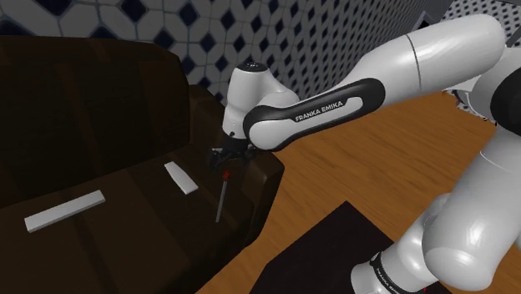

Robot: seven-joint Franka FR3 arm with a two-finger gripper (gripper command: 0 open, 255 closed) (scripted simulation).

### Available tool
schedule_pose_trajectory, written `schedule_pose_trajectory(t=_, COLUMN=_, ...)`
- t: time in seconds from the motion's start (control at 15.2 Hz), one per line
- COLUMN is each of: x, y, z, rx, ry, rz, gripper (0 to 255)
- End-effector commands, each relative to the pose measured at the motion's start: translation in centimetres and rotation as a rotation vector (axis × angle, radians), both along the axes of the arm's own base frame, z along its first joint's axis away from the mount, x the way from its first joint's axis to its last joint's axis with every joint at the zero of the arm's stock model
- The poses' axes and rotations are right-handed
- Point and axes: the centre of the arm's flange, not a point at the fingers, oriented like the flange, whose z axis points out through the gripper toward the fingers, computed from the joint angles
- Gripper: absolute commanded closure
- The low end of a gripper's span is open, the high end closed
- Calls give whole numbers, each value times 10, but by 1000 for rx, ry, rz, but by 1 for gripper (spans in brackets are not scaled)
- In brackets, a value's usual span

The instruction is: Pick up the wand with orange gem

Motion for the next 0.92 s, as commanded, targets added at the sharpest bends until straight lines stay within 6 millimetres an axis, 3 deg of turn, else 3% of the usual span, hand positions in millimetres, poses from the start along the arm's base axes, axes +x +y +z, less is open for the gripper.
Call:
schedule_pose_trajectory(t=0.0, x=1, y=1, z=-11, rx=0, ry=0, rz=0, gripper=0)
schedule_pose_trajectory(t=0.2, x=1, y=1, z=-30, rx=0, ry=0, rz=0, gripper=0)
schedule_pose_trajectory(t=0.33, x=1, y=1, z=-30, rx=0, ry=0, rz=0, gripper=0)
schedule_pose_trajectory(t=0.4, x=0, y=1, z=-30, rx=0, ry=0, rz=0, gripper=255)
schedule_pose_trajectory(t=0.86, x=0, y=1, z=-30, rx=0, ry=0, rz=0, gripper=255)
